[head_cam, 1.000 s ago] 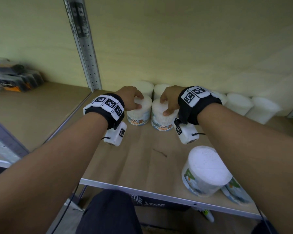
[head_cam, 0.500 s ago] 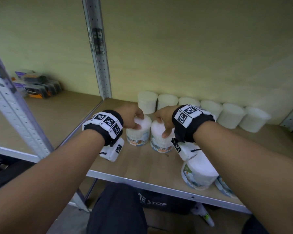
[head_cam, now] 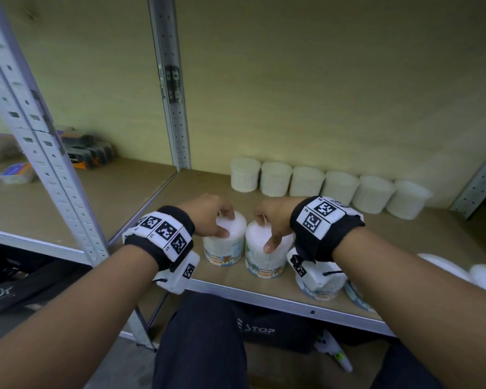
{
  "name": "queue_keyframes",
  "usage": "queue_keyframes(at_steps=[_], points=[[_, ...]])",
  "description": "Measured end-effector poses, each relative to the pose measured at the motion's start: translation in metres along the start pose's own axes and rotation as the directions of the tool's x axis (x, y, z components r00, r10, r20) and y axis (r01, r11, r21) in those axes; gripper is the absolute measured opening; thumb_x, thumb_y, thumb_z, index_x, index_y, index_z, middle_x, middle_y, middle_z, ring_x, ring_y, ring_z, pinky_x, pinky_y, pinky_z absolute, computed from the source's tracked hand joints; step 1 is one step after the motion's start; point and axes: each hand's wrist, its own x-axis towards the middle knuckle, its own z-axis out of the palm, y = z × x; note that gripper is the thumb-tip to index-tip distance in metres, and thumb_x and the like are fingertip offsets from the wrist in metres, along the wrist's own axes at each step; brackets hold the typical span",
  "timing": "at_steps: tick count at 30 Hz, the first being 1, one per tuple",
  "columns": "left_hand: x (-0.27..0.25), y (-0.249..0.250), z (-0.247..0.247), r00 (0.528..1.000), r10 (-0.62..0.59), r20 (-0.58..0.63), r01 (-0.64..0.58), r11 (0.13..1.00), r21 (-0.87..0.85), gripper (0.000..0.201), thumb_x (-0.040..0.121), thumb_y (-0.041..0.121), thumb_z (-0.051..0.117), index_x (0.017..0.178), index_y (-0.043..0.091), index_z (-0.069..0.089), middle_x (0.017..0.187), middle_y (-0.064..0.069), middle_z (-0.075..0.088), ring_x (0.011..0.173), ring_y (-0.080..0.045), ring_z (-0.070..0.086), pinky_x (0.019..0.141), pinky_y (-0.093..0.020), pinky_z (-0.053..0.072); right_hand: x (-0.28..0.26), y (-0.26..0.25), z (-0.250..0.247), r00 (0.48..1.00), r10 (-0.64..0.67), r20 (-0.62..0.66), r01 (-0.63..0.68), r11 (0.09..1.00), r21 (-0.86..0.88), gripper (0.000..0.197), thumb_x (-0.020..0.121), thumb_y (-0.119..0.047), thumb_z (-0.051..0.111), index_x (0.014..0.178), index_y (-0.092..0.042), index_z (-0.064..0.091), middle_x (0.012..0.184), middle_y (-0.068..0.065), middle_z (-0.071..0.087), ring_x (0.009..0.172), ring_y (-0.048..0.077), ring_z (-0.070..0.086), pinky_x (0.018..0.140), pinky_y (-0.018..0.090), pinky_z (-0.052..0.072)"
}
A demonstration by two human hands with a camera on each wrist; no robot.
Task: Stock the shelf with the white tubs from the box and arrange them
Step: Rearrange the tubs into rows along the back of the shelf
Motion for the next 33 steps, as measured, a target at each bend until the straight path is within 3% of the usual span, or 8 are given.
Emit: queue_keyframes(at_steps=[3, 12, 14, 18, 22, 29, 33], points=[[-0.006, 0.003, 0.004, 1.000, -0.006, 0.002, 0.006, 1.000, -0.004, 0.042, 0.081, 0.032, 0.071, 0.120, 0.024, 0.059, 0.124, 0.002, 0.057, 0.111, -0.017, 0.053, 0.094, -0.032, 0.045, -0.007, 0.001, 0.005, 1.000, 0.002, 0.004, -0.002, 0.999, 0.032, 0.064, 0.072, -0.037, 0.080, 0.122, -0.010, 0.050, 0.123, 0.009, 0.059, 0.088, 0.021, 0.049, 0.071, 0.029, 0.040], [-0.015, 0.016, 0.008, 1.000, 0.017, 0.018, -0.017, 1.000, 0.000, 0.042, 0.082, 0.033, 0.070, 0.121, 0.024, 0.057, 0.126, 0.003, 0.054, 0.112, -0.017, 0.052, 0.094, -0.032, 0.044, -0.021, 0.009, 0.016, 1.000, -0.009, 0.009, 0.008, 0.995, 0.095, 0.064, 0.073, -0.034, 0.080, 0.123, -0.011, 0.048, 0.127, 0.007, 0.056, 0.099, 0.023, 0.053, 0.075, 0.031, 0.041], [-0.015, 0.017, 0.007, 0.999, 0.018, 0.027, -0.018, 1.000, 0.010, 0.043, 0.082, 0.033, 0.070, 0.122, 0.024, 0.057, 0.127, 0.003, 0.054, 0.113, -0.017, 0.052, 0.094, -0.032, 0.044, -0.020, 0.011, 0.019, 1.000, -0.008, -0.004, 0.009, 0.993, 0.114, 0.063, 0.073, -0.035, 0.080, 0.122, -0.013, 0.048, 0.126, 0.006, 0.056, 0.109, 0.026, 0.056, 0.080, 0.032, 0.043], [-0.014, 0.020, 0.004, 0.998, 0.019, 0.052, -0.021, 0.999, 0.027, 0.043, 0.083, 0.032, 0.069, 0.123, 0.023, 0.056, 0.128, 0.002, 0.053, 0.113, -0.018, 0.052, 0.095, -0.032, 0.045, -0.021, 0.016, 0.020, 1.000, -0.009, -0.025, 0.013, 0.986, 0.163, 0.064, 0.071, -0.038, 0.081, 0.123, -0.017, 0.050, 0.126, 0.002, 0.054, 0.111, 0.025, 0.055, 0.088, 0.034, 0.047], [-0.011, 0.023, -0.001, 0.998, 0.019, 0.067, -0.021, 0.999, 0.033, 0.045, 0.087, 0.034, 0.064, 0.128, 0.020, 0.054, 0.129, 0.001, 0.055, 0.112, -0.017, 0.054, 0.093, -0.029, 0.044, -0.026, 0.025, 0.020, 0.997, -0.019, -0.076, 0.037, 0.968, 0.247, 0.056, 0.078, -0.038, 0.074, 0.126, -0.018, 0.053, 0.130, 0.001, 0.052, 0.115, 0.023, 0.054, 0.091, 0.031, 0.045], [0.017, 0.050, -0.017, 0.994, 0.060, 0.091, -0.063, 0.998, 0.028, 0.050, 0.091, 0.029, 0.058, 0.138, 0.017, 0.046, 0.137, -0.001, 0.052, 0.120, -0.017, 0.052, 0.091, -0.022, 0.040, -0.038, 0.073, 0.019, 0.974, 0.125, -0.187, -0.049, 0.930, 0.365, 0.039, 0.085, -0.041, 0.066, 0.114, -0.016, 0.062, 0.114, 0.001, 0.062, 0.102, 0.020, 0.059, 0.087, 0.031, 0.048], [0.051, 0.086, -0.031, 0.991, 0.127, 0.048, -0.128, 0.991, 0.031, 0.048, 0.090, 0.032, 0.058, 0.135, 0.018, 0.049, 0.136, -0.001, 0.052, 0.118, -0.018, 0.053, 0.095, -0.026, 0.044, -0.053, 0.123, 0.022, 0.945, 0.244, -0.216, -0.131, 0.892, 0.433, 0.039, 0.084, -0.043, 0.065, 0.113, -0.018, 0.063, 0.108, -0.003, 0.059, 0.095, 0.016, 0.056, 0.086, 0.030, 0.048]])
